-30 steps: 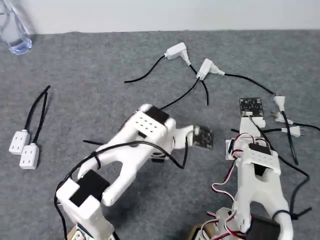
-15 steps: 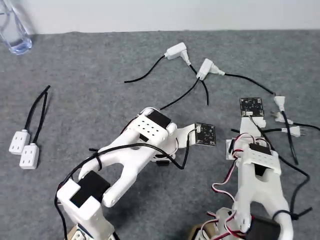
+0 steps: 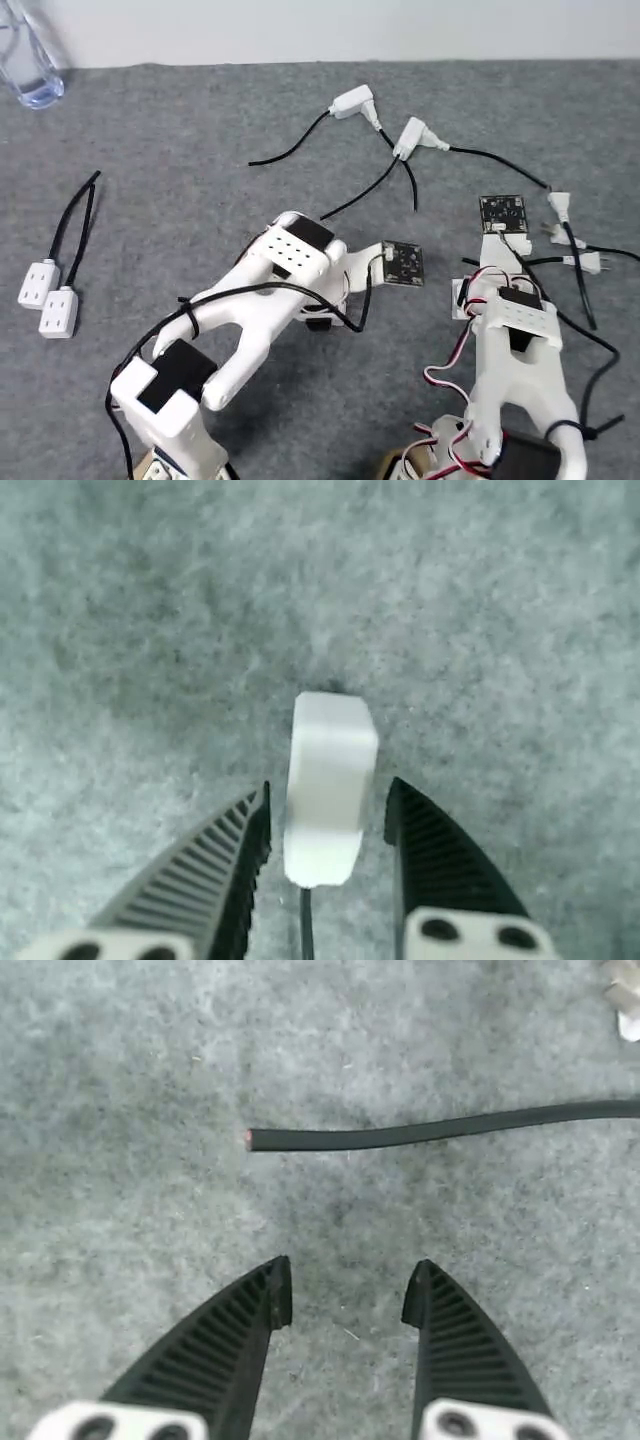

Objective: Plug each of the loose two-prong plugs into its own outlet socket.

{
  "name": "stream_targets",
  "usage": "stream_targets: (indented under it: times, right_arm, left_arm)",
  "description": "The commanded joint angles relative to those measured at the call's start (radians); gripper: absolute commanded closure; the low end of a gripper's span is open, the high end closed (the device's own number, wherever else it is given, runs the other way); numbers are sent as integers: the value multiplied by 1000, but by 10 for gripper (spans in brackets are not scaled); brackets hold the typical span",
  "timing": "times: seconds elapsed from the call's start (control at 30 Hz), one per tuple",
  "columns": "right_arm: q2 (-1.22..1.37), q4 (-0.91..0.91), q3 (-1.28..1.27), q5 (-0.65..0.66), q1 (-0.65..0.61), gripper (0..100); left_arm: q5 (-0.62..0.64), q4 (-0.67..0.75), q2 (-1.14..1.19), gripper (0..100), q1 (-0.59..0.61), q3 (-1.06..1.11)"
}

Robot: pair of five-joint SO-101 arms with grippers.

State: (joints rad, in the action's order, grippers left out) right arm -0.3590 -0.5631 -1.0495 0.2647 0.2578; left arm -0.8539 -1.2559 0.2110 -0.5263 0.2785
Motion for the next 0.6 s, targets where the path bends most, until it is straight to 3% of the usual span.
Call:
stream_targets:
  times: [0.0,0.57]
  right_arm:
    - [-22,18,28,-2,-16,809]
    - [-22,18,26,28,-27,809]
  left_arm:
    - [-9,25,-57,823,34,-54]
    - [-9,49,-48,823,49,-93]
